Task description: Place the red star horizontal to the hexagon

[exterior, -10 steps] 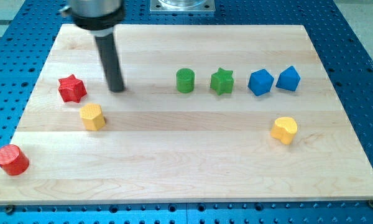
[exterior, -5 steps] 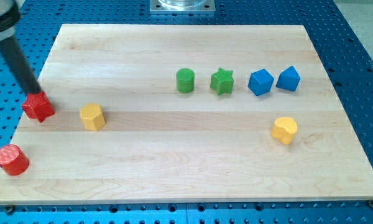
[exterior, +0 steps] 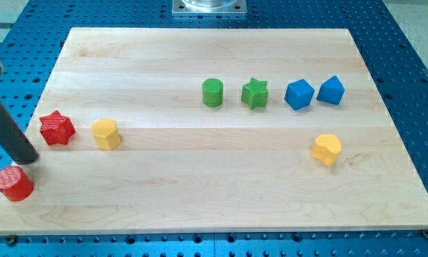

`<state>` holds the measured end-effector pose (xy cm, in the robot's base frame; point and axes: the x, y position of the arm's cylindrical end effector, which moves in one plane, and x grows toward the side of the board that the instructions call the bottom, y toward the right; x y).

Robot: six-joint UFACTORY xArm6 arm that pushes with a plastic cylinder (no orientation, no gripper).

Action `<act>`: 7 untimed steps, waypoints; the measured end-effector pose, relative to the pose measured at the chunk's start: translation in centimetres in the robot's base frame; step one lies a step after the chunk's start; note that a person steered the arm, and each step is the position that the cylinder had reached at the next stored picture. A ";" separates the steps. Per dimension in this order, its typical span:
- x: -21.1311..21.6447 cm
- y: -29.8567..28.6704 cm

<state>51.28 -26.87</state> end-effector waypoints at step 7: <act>-12.3 2.2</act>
